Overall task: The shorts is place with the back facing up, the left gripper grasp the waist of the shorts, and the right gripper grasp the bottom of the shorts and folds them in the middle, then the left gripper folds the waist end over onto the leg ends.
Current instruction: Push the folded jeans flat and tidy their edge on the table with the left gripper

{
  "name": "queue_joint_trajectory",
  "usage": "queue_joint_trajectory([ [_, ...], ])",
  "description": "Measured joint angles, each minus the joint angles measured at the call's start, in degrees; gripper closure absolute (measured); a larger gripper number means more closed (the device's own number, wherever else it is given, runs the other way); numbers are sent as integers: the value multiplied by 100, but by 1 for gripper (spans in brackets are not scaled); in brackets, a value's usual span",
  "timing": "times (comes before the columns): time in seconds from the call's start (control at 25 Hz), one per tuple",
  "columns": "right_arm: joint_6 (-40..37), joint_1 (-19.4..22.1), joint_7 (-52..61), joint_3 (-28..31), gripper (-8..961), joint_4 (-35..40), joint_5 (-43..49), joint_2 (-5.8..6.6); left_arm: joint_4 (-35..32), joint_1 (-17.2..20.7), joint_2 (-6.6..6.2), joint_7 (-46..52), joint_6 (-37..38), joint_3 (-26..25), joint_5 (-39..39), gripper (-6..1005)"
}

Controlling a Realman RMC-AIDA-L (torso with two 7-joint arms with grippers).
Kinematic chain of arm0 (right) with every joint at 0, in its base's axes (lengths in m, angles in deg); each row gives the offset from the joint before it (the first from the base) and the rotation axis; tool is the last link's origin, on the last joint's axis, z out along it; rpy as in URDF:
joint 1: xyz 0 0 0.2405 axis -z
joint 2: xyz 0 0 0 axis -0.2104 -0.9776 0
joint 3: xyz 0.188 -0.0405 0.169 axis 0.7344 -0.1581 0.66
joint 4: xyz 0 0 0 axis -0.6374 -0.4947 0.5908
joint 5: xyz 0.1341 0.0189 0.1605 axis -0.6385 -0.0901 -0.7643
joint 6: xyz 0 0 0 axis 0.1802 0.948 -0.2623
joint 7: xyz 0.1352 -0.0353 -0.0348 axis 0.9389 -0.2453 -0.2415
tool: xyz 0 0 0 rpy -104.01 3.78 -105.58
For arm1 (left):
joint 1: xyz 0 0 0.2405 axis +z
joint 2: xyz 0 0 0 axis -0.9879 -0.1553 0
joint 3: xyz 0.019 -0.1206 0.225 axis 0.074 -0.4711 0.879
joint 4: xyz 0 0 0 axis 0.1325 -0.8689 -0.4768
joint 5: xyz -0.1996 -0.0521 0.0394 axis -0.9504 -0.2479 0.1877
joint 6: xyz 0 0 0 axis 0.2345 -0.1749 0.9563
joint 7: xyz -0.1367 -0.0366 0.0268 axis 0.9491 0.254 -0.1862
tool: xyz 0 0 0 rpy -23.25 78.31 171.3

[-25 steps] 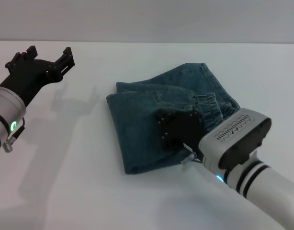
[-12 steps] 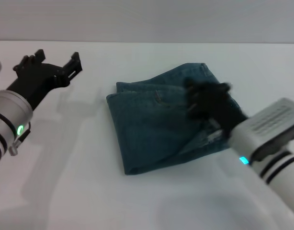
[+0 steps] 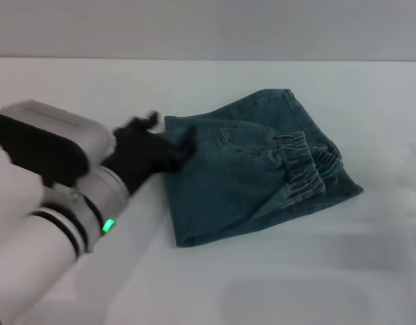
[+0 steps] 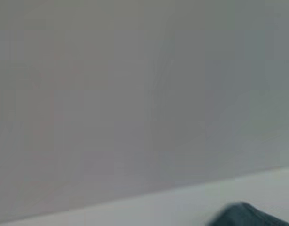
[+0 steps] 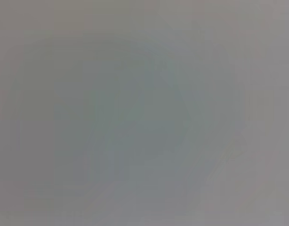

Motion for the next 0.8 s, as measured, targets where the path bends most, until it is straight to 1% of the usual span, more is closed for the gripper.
queue_joint_trajectory([
  [0.12, -59, 337, -4, 244, 954, -57, -2, 7, -298, -194, 26, 34, 17, 256, -31, 234],
  [0.2, -89, 533, -6, 330, 953, -116, -2, 12, -419, -314, 17, 68, 14, 449, -36, 267],
  [0.36, -106, 737, -7, 474, 953, -148, -3, 18, -561, -408, 15, 124, 6, 732, -36, 332],
  [0.44, -106, 755, -7, 491, 953, -131, -5, 18, -561, -389, 15, 232, -11, 816, -40, 546],
  [0.6, -87, 734, -8, 499, 953, -113, -4, 25, -517, -259, -21, 515, -95, 1097, -46, 701],
  [0.8, -61, 701, -10, 501, 953, -128, 20, 28, -527, -16, 13, 544, -417, 1064, -120, 909],
])
